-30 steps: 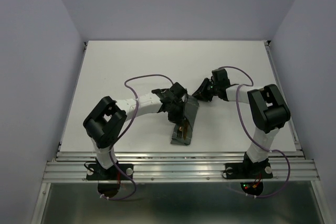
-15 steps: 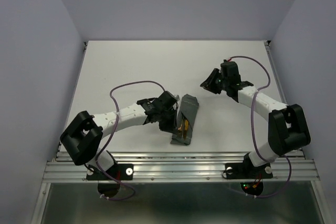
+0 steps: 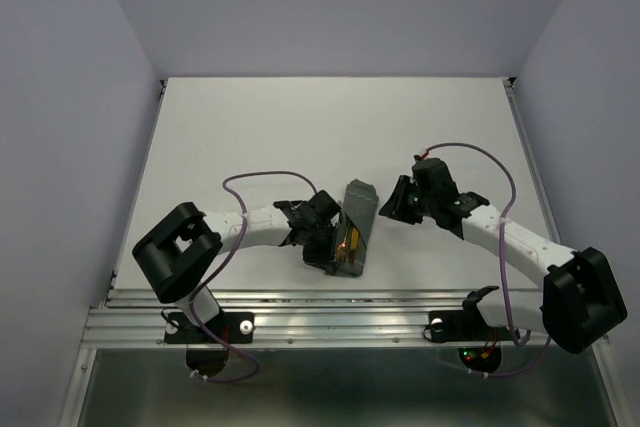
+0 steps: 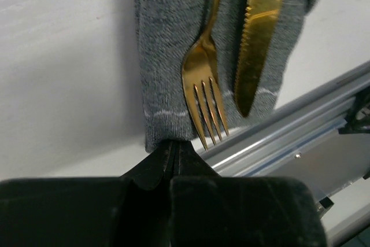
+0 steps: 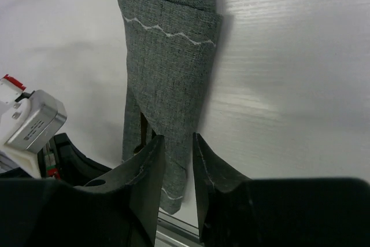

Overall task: Fold the napkin into a case and place the utensils inside
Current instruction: Move the smaller rectangle folded napkin to the center of the board.

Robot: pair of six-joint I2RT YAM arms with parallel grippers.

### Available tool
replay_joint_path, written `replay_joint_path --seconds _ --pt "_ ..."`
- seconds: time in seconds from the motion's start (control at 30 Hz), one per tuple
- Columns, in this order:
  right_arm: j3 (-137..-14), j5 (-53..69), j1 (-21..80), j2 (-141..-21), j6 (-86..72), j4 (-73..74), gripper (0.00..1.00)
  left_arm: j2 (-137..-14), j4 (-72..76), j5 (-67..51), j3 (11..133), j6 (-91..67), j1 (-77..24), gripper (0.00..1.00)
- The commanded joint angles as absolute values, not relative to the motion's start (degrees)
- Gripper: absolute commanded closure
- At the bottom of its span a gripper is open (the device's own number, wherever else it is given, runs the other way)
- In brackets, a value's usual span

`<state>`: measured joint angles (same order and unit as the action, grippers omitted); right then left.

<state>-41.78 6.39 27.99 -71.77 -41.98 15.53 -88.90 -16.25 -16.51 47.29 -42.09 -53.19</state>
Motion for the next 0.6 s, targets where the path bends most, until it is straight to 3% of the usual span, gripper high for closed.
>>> replay_joint_path --seconds 0.0,0.57 --pt "-38.9 4.6 28.7 -67.9 -44.4 16.5 0.68 -93.2 -15.3 -15.2 49.8 -40.9 -53.0 1.00" --pt "-41.3 5.5 30.9 -72.9 -44.4 15.5 0.69 -98.4 -20.1 -3.4 60.8 -31.7 -38.1 1.00"
